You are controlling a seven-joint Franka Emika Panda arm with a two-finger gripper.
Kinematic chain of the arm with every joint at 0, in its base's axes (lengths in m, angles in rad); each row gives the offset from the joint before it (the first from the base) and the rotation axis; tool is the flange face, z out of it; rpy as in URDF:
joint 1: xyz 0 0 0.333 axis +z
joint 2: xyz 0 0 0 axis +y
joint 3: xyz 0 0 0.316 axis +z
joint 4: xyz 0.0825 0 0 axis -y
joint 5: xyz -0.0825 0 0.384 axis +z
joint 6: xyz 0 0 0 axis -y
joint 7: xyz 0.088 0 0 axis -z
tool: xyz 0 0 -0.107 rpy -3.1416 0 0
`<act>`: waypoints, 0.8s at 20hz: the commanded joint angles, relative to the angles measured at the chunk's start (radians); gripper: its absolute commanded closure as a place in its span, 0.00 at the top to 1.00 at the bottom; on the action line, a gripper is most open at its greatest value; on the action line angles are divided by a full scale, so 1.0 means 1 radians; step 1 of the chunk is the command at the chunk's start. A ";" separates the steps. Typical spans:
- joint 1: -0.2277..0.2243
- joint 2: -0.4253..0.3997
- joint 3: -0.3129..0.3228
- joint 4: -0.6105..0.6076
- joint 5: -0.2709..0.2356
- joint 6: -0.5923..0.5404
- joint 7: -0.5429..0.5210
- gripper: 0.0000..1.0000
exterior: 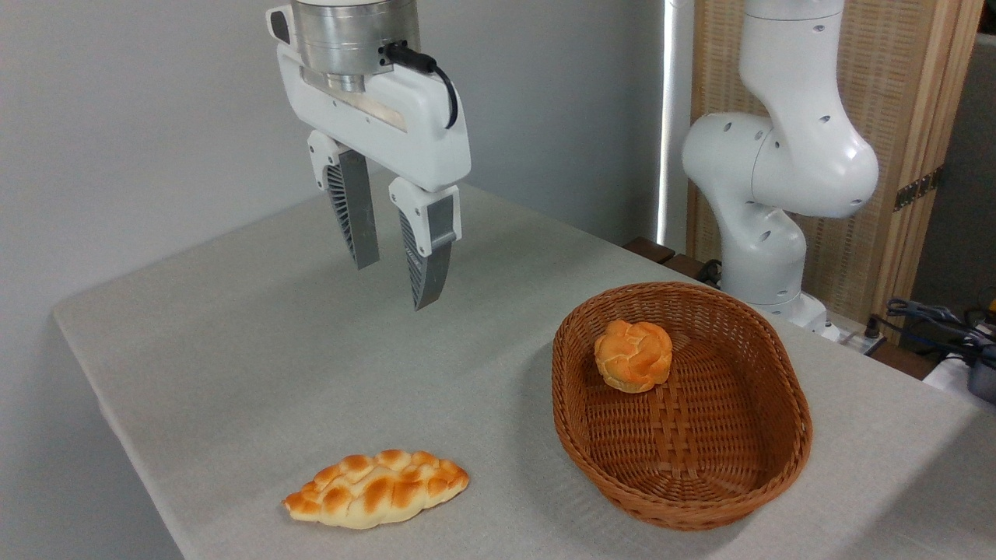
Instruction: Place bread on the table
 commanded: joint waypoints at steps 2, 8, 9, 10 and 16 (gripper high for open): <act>-0.022 -0.020 0.045 -0.025 0.011 0.019 0.016 1.00; -0.084 -0.020 0.105 -0.022 0.016 0.004 0.021 1.00; -0.100 -0.018 0.120 -0.019 0.016 0.004 0.021 1.00; -0.101 -0.017 0.122 -0.019 0.016 0.004 0.021 1.00; -0.100 -0.015 0.111 -0.019 0.063 0.004 0.038 1.00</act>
